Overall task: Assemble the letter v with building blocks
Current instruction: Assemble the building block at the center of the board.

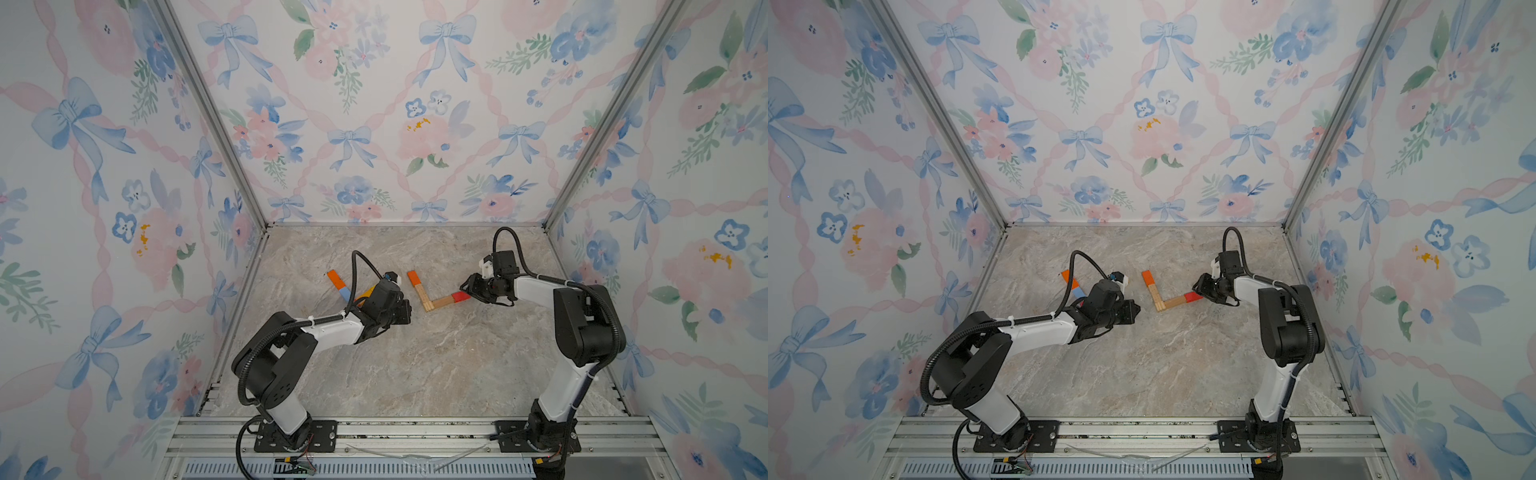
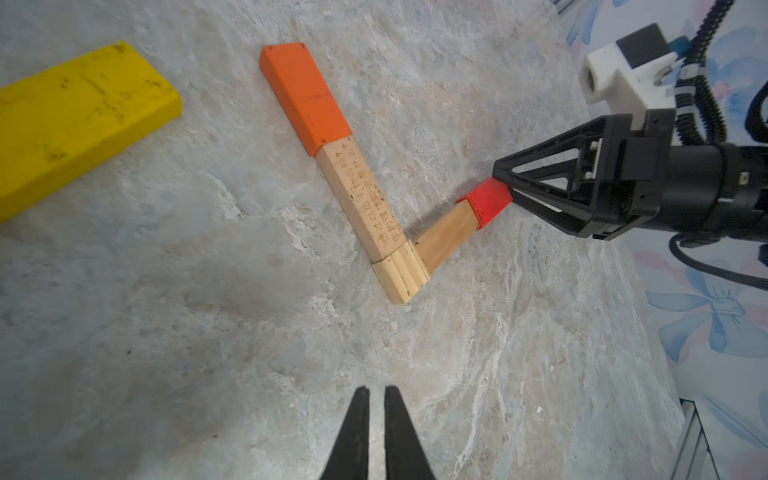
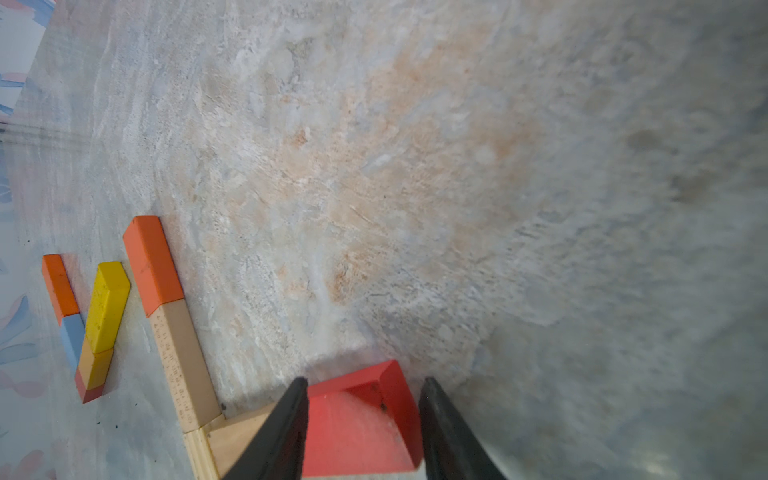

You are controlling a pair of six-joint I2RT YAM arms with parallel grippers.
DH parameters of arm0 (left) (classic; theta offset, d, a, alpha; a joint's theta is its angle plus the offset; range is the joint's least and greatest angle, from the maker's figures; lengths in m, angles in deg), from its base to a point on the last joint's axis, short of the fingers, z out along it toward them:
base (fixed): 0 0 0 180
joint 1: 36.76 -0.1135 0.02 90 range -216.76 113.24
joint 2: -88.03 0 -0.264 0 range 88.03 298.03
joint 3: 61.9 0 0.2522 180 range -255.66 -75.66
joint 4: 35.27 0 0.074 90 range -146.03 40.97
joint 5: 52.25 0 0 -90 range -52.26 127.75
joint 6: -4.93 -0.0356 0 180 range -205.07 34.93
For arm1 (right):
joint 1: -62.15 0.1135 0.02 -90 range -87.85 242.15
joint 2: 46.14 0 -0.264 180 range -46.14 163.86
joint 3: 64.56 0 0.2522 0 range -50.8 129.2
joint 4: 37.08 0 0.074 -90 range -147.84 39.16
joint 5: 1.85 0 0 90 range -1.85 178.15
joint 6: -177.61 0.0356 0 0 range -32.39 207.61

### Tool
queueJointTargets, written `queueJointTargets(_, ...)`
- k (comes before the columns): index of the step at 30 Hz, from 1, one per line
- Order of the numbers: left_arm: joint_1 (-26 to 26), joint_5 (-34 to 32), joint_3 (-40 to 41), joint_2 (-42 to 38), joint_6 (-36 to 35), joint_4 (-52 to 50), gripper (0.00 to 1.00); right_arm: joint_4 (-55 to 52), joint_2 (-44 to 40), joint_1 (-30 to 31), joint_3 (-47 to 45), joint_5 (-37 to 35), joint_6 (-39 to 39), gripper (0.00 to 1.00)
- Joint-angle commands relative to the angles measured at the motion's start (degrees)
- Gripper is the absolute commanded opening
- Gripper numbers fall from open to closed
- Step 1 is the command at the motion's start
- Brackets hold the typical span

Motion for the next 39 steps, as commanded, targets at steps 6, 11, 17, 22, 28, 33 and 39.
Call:
queueJointTargets(6, 0.30, 4.73, -3.49, 6.39, 2.45, 0.65, 0.10, -2.36, -2.06, -0.47, -0.31, -0.52, -0.98, 0.50)
queueJointTargets(11, 0.63, 5.23, -4.78, 9.02, 2.92, 0.63, 0.10, -2.17, -2.48, -0.65, -0.64, -0.34, -0.95, 0.51)
queueJointTargets(17, 1.23, 3.67, -6.47, 11.55, 4.10, 0.63, 0.10, -2.23, -3.37, -0.92, -1.09, -0.51, -1.16, 0.53)
queueJointTargets(22, 1.41, 2.80, -7.75, 13.61, 4.82, 0.63, 0.09, -2.25, -3.68, -1.30, -1.44, -0.52, -1.32, 0.55)
queueJointTargets(28, 1.43, 2.39, -8.82, 15.63, 5.74, 0.63, 0.09, -1.57, -4.47, -1.79, -2.46, -0.34, -0.99, 0.55)
queueJointTargets(33, 1.43, 2.68, -9.96, 16.81, 5.98, 0.63, 0.09, -1.47, -5.03, -2.27, -2.98, -0.25, -0.87, 0.55)
queueJointTargets(39, 1.47, 2.90, -10.59, 17.44, 6.08, 0.63, 0.09, -1.29, -5.49, -2.65, -3.38, -0.09, -0.81, 0.55)
